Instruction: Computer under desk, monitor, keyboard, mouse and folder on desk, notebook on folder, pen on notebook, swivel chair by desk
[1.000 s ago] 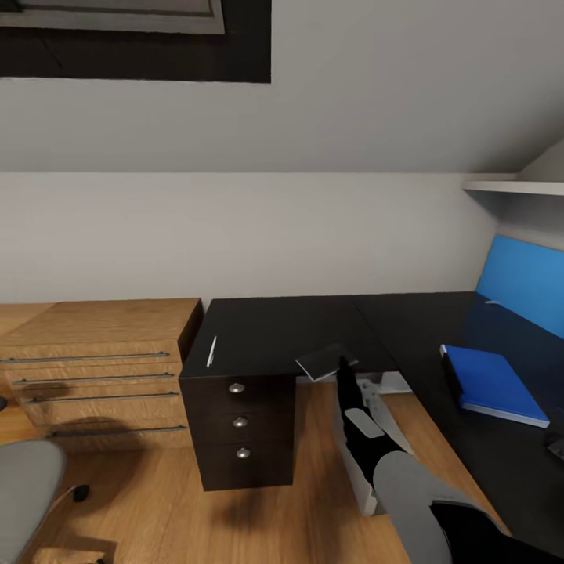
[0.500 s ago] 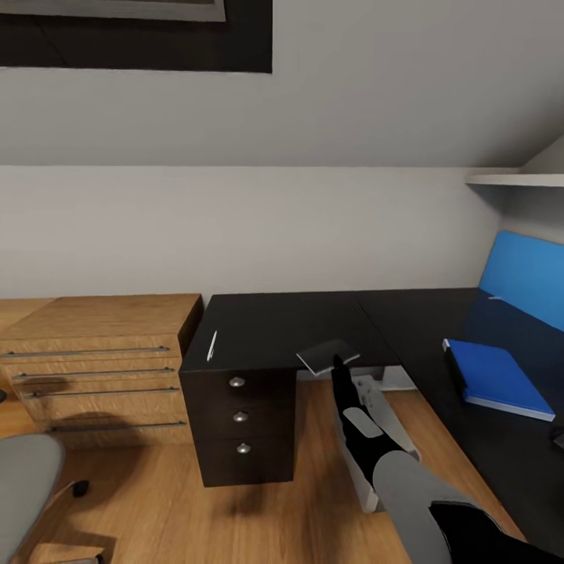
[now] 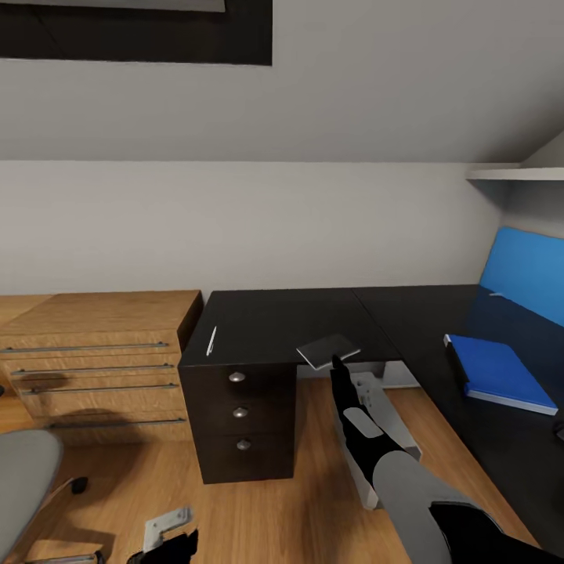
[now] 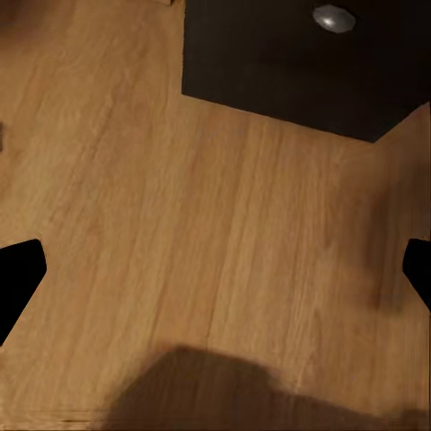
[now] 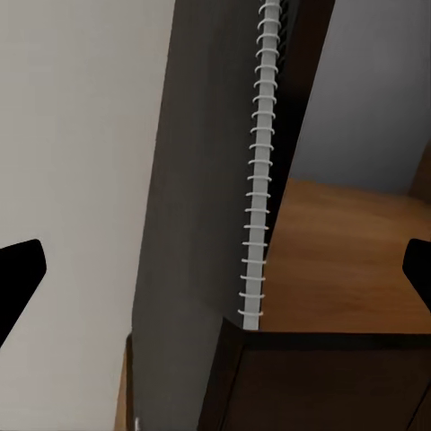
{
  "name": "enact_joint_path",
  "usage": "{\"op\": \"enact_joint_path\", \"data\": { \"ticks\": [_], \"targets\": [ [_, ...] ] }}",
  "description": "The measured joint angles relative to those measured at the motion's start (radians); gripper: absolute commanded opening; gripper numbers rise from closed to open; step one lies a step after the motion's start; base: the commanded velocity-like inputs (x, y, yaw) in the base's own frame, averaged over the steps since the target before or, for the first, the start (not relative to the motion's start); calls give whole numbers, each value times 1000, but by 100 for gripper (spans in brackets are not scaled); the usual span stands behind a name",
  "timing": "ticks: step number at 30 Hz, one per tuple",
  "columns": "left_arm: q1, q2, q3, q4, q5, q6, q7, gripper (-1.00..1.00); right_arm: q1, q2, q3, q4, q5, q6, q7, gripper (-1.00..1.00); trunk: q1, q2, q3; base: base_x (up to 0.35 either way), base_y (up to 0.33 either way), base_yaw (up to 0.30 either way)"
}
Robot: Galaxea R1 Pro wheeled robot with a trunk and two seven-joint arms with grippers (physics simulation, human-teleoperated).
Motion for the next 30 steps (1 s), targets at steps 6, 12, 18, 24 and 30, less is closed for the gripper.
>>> {"op": "enact_joint_path", "data": {
  "ticks": [6, 12, 18, 24, 30],
  "targets": [
    [48, 7, 3, 10, 0, 91, -5, 100, 0, 0, 0, 1, -2, 18, 2, 100, 8, -14, -6, 0, 0, 0],
    [50, 8, 3, 44, -2, 82, -4, 100, 0, 0, 0, 1, -2, 44, 4, 100, 31, -56, -25, 0, 0, 0],
    [51, 12, 4, 62, -4, 69, -3, 100, 1, 0, 0, 1, -2, 50, 4, 100, 54, -98, -44, 0, 0, 0],
    [51, 14, 5, 72, -4, 41, -2, 100, 1, 0, 0, 1, -2, 52, 10, 100, 65, -119, -53, 0, 0, 0],
    [51, 16, 5, 95, -5, -16, -2, 100, 2, 0, 1, 1, -2, 53, 34, 100, 73, -133, -59, 0, 0, 0]
  ]
}}
